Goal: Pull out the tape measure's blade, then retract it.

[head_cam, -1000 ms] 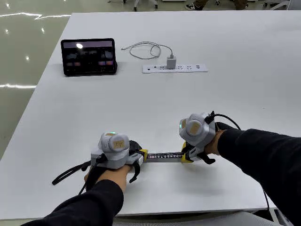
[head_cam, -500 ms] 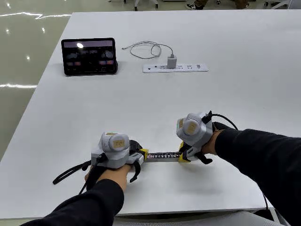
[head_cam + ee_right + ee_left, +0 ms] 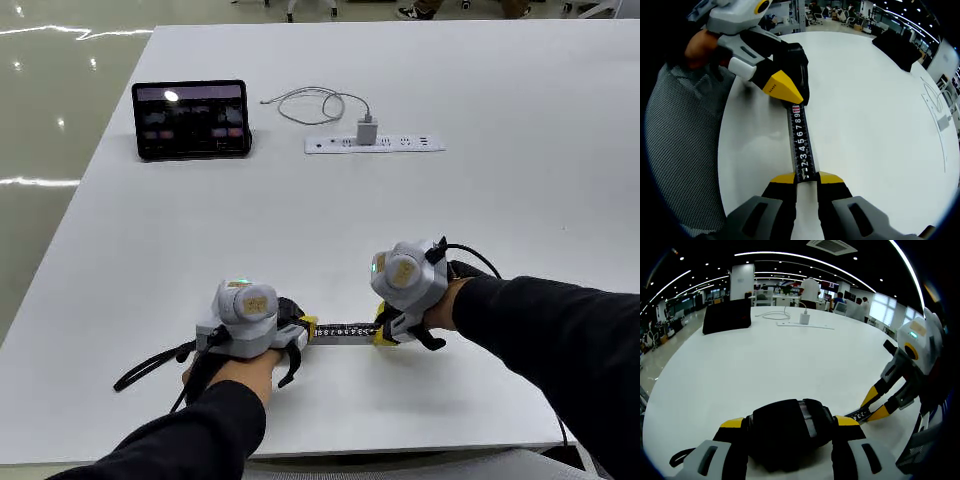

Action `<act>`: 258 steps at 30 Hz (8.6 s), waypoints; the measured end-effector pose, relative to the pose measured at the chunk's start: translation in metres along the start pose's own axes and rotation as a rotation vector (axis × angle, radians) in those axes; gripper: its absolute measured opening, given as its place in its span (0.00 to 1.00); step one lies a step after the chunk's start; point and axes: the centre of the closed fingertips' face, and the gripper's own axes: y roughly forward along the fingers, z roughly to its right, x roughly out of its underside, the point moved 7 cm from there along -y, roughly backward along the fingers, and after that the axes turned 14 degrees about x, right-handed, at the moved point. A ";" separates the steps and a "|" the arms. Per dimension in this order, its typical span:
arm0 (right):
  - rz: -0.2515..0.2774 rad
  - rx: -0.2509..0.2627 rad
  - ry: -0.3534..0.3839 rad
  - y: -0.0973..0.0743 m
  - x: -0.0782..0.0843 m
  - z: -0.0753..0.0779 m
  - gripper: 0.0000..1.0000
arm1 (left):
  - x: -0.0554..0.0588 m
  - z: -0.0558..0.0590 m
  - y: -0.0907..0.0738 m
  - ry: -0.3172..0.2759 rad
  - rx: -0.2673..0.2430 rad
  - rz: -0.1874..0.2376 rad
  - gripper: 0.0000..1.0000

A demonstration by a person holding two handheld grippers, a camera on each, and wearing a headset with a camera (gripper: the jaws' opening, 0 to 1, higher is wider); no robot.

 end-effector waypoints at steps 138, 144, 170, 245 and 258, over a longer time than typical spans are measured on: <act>0.136 -0.023 0.075 0.034 -0.072 -0.022 0.11 | 0.001 -0.005 -0.004 -0.043 0.068 0.019 0.63; 0.149 -0.031 0.069 0.035 -0.073 -0.020 0.11 | 0.000 -0.005 -0.004 -0.043 0.069 0.020 0.63; 0.198 -0.015 0.111 0.036 -0.071 -0.023 0.10 | 0.000 -0.005 -0.005 -0.040 0.068 0.023 0.63; 0.307 0.271 0.464 -0.076 0.070 -0.002 0.66 | -0.028 -0.048 -0.068 0.324 0.417 -0.061 1.00; 0.314 0.294 0.491 -0.096 0.097 -0.008 0.76 | -0.013 -0.061 -0.080 0.309 0.442 -0.094 1.00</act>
